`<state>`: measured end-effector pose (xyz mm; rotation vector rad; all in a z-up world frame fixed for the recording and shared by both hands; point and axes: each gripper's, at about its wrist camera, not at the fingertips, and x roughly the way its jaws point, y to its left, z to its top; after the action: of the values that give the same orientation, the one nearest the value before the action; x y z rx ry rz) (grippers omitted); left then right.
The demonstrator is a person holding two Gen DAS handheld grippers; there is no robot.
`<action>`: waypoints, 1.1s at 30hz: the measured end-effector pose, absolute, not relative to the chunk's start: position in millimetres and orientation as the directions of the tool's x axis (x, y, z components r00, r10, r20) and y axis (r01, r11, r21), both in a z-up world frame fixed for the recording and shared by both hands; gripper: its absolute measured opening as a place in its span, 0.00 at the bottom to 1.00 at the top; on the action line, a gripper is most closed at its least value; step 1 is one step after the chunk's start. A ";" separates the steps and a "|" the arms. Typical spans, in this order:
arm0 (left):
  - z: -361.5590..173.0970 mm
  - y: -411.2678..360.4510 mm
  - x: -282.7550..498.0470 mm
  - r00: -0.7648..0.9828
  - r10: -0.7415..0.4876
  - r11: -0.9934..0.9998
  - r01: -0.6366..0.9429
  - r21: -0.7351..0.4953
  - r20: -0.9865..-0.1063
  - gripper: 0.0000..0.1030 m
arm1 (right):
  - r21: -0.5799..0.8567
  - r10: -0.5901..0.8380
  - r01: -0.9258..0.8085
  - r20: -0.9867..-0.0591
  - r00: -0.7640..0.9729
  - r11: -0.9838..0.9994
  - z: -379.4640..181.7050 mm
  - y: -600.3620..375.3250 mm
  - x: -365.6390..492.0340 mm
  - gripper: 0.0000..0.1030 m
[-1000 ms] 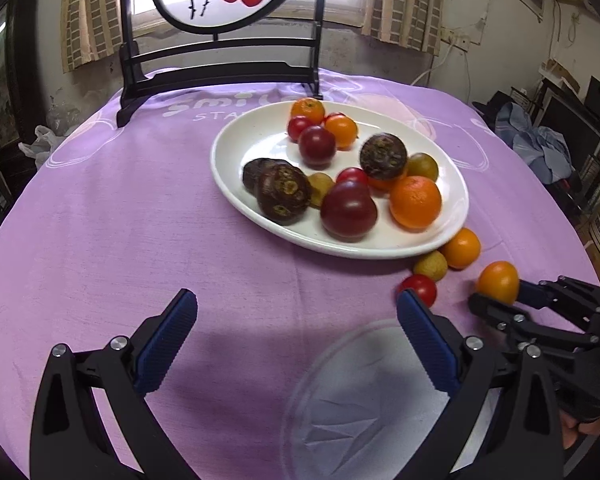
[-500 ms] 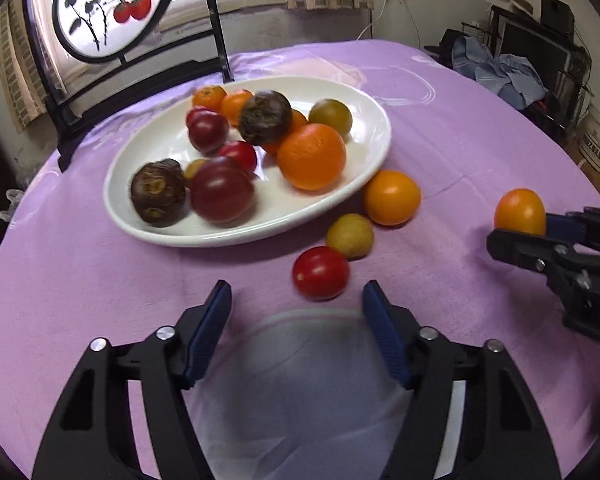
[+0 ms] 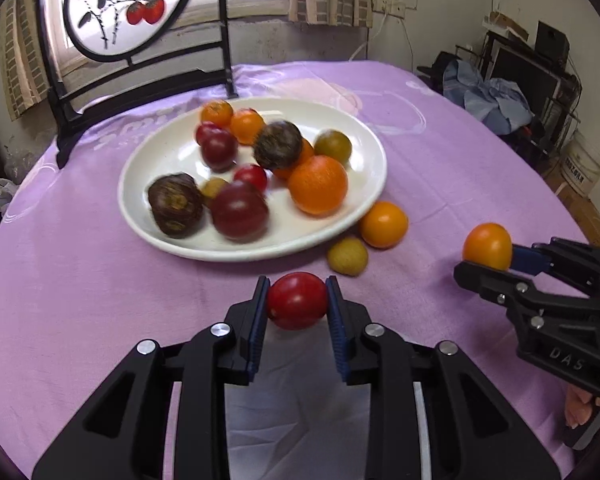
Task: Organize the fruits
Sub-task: 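Grasp red tomato with left tool while right tool grasps orange, place both on plate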
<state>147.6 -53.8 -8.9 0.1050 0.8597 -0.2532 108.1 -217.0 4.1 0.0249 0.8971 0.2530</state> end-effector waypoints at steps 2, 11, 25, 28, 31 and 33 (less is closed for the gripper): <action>3.0 -43.5 149.1 0.650 -0.172 0.971 0.237 -0.017 -0.740 0.27 | 0.128 0.246 -0.230 -0.748 0.616 0.965 13.6 -209.6 106.4 0.37; 26.6 -12.5 199.1 0.709 -0.083 0.996 0.089 -0.027 -0.700 0.27 | 0.051 0.253 -0.302 -0.688 0.681 0.952 55.6 -173.0 148.3 0.36; 13.3 -10.7 251.5 0.700 -0.021 1.000 0.012 -0.018 -0.713 0.47 | 0.110 0.230 -0.223 -0.739 0.634 0.969 27.2 -152.5 239.4 0.49; 19.6 -9.1 247.3 0.730 0.007 1.000 -0.015 -0.006 -0.683 0.64 | 0.122 0.234 -0.211 -0.703 0.672 0.970 34.0 -157.4 234.3 0.57; 24.7 -9.1 242.4 0.740 0.010 1.000 -0.019 -0.006 -0.673 0.69 | 0.126 0.237 -0.209 -0.695 0.679 0.970 39.4 -161.8 229.6 0.58; 27.5 -8.6 237.4 0.741 0.002 1.000 -0.019 -0.018 -0.672 0.71 | 0.148 0.251 -0.207 -0.689 0.680 0.967 42.4 -167.8 224.1 0.59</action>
<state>237.4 -8.6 27.5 -0.0238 0.7364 0.0116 224.1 -167.8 42.4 0.0598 0.7823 0.2574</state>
